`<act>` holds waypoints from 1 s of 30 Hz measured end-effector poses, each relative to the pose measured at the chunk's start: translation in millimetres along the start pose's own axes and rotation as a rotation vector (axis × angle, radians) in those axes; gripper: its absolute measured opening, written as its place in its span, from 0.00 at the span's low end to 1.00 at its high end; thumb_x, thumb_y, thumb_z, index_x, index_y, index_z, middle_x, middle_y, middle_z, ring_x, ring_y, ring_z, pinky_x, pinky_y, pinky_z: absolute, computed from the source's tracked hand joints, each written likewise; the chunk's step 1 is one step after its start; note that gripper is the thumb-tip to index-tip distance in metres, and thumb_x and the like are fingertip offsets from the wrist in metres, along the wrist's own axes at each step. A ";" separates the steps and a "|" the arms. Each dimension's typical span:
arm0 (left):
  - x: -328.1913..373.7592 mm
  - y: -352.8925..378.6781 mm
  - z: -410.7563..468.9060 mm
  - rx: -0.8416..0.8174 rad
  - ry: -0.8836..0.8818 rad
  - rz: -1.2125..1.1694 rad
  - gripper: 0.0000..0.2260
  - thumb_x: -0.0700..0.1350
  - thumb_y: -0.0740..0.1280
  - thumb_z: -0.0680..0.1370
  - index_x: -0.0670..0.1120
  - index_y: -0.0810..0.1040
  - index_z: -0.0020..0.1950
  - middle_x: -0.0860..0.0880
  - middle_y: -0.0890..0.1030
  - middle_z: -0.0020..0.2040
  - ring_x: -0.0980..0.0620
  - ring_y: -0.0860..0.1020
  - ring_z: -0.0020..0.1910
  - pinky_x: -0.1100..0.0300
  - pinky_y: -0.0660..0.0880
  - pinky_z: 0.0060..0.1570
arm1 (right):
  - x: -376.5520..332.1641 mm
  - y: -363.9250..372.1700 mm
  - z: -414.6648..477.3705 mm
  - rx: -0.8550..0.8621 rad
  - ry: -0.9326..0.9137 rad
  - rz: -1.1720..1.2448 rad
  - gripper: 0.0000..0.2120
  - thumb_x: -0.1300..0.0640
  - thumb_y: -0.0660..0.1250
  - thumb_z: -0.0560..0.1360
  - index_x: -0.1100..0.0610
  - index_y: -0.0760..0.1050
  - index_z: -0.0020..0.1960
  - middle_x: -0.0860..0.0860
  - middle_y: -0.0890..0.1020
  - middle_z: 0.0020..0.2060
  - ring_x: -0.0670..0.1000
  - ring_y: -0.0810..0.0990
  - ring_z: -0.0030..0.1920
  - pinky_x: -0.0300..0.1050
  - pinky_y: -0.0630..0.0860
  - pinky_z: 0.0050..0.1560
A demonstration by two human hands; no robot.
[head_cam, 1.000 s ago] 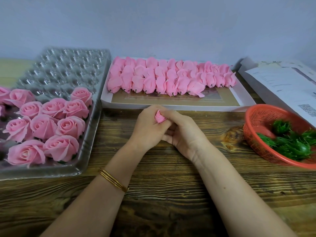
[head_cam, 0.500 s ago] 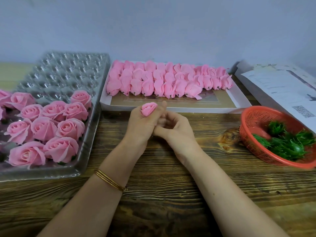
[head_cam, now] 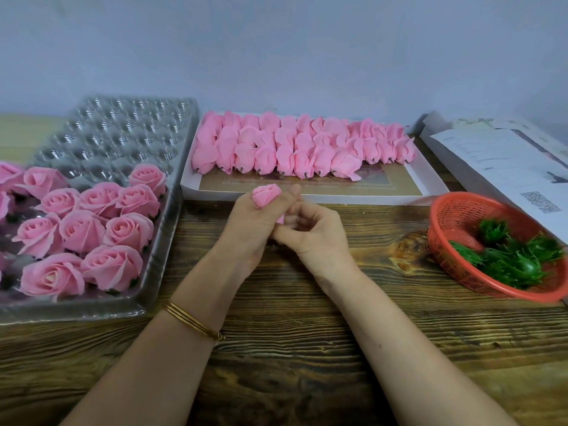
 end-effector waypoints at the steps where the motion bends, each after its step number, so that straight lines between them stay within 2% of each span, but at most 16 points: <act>1: 0.0 0.7 -0.1 -0.026 -0.012 0.015 0.16 0.50 0.73 0.69 0.37 0.79 0.48 0.44 0.80 0.38 0.52 0.80 0.35 0.61 0.79 0.36 | 0.9 0.4 0.1 -0.009 0.016 0.013 0.06 0.73 0.73 0.68 0.64 0.80 0.42 0.56 0.80 0.34 0.49 0.78 0.37 0.38 0.77 0.43; 4: -0.5 1.8 -1.3 -0.106 -0.045 0.068 0.16 0.53 0.71 0.69 0.40 0.81 0.46 0.46 0.80 0.34 0.53 0.77 0.30 0.61 0.71 0.28 | 1.7 3.5 0.1 -0.064 0.085 0.069 0.04 0.72 0.71 0.71 0.65 0.80 0.41 0.59 0.77 0.34 0.49 0.74 0.33 0.36 0.74 0.38; 6: -1.2 1.8 -0.7 -0.147 -0.055 0.072 0.15 0.53 0.71 0.71 0.42 0.83 0.45 0.46 0.78 0.34 0.55 0.74 0.27 0.63 0.69 0.25 | 5.4 6.3 0.9 -0.118 0.171 0.148 0.07 0.70 0.69 0.74 0.64 0.80 0.39 0.58 0.79 0.31 0.48 0.75 0.32 0.36 0.74 0.37; 9: -1.3 0.8 -0.3 -0.127 -0.050 0.070 0.13 0.53 0.71 0.70 0.44 0.84 0.42 0.44 0.79 0.39 0.52 0.76 0.34 0.61 0.73 0.31 | 10.5 10.0 0.7 -0.166 0.283 0.285 0.09 0.69 0.66 0.76 0.62 0.80 0.38 0.52 0.81 0.29 0.45 0.78 0.30 0.33 0.77 0.35; 11: -3.4 -1.5 0.8 -0.071 -0.061 0.049 0.14 0.52 0.71 0.71 0.41 0.82 0.45 0.45 0.81 0.39 0.51 0.80 0.38 0.61 0.76 0.33 | 11.3 8.9 0.8 -0.147 0.285 0.296 0.05 0.69 0.69 0.75 0.63 0.80 0.42 0.53 0.81 0.31 0.46 0.79 0.32 0.34 0.78 0.36; 12: -4.5 -3.1 1.4 -0.038 -0.072 0.032 0.12 0.51 0.71 0.73 0.41 0.82 0.45 0.45 0.82 0.39 0.51 0.81 0.38 0.61 0.77 0.33 | 10.9 6.9 0.8 -0.125 0.260 0.257 0.03 0.70 0.70 0.74 0.64 0.80 0.45 0.54 0.81 0.33 0.48 0.79 0.34 0.35 0.79 0.38; 14: -5.9 -6.9 2.2 0.024 -0.084 0.007 0.09 0.47 0.70 0.77 0.42 0.82 0.45 0.46 0.83 0.39 0.51 0.82 0.38 0.59 0.79 0.37 | 9.4 1.5 1.4 -0.083 0.185 0.119 0.09 0.71 0.73 0.70 0.66 0.80 0.50 0.57 0.82 0.37 0.51 0.80 0.39 0.41 0.80 0.44; 17: -6.4 -5.3 1.2 0.047 -0.085 -0.019 0.07 0.44 0.70 0.78 0.42 0.81 0.44 0.47 0.82 0.37 0.53 0.81 0.37 0.60 0.80 0.42 | 4.0 -0.6 0.6 -0.042 0.090 -0.019 0.11 0.72 0.75 0.67 0.64 0.80 0.48 0.55 0.83 0.38 0.51 0.81 0.41 0.47 0.81 0.50; 20: -5.6 -1.3 0.0 0.023 -0.069 -0.001 0.07 0.44 0.70 0.77 0.43 0.81 0.42 0.46 0.82 0.37 0.52 0.81 0.37 0.57 0.78 0.44 | 1.3 -3.5 0.5 -0.008 0.038 -0.047 0.11 0.72 0.75 0.67 0.59 0.80 0.41 0.50 0.83 0.33 0.46 0.80 0.36 0.39 0.80 0.44; 22: -3.2 0.1 -0.7 -0.013 -0.066 0.016 0.08 0.47 0.72 0.74 0.42 0.82 0.42 0.44 0.81 0.39 0.47 0.80 0.40 0.53 0.75 0.45 | 1.7 -3.5 0.6 -0.022 0.066 0.003 0.09 0.72 0.74 0.68 0.59 0.81 0.40 0.53 0.82 0.32 0.47 0.80 0.34 0.38 0.78 0.42; 24: -1.5 1.2 -1.1 -0.067 -0.067 0.040 0.12 0.51 0.72 0.70 0.42 0.83 0.43 0.43 0.81 0.39 0.44 0.78 0.40 0.55 0.73 0.39 | 4.0 -0.2 0.3 -0.069 0.139 0.096 0.08 0.73 0.72 0.70 0.61 0.81 0.40 0.56 0.80 0.32 0.48 0.78 0.31 0.37 0.78 0.39; 26: -1.8 1.6 -0.9 -0.111 -0.071 0.060 0.12 0.52 0.72 0.70 0.43 0.84 0.43 0.44 0.81 0.38 0.48 0.79 0.39 0.58 0.73 0.36 | 7.3 4.2 -0.2 -0.128 0.227 0.218 0.08 0.72 0.70 0.73 0.61 0.81 0.39 0.55 0.81 0.30 0.47 0.79 0.31 0.36 0.79 0.37; 28: -3.3 0.2 0.6 -0.119 -0.068 0.066 0.11 0.52 0.72 0.70 0.45 0.85 0.42 0.45 0.82 0.40 0.48 0.79 0.42 0.56 0.75 0.42 | 10.2 5.5 0.0 -0.154 0.279 0.288 0.09 0.71 0.68 0.74 0.62 0.81 0.39 0.53 0.81 0.30 0.47 0.80 0.32 0.35 0.79 0.38; 30: -4.8 -0.6 1.8 -0.098 -0.067 0.056 0.10 0.52 0.72 0.69 0.46 0.86 0.40 0.45 0.83 0.39 0.49 0.81 0.41 0.56 0.77 0.44 | 11.9 4.8 0.2 -0.143 0.282 0.282 0.05 0.72 0.69 0.73 0.64 0.81 0.43 0.55 0.81 0.33 0.49 0.81 0.35 0.36 0.80 0.40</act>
Point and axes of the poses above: each hand's wrist, its own z-axis towards the middle knuckle, its own y-axis out of the palm, x = y × z, the point moved 7 cm from there along z, towards the middle knuckle
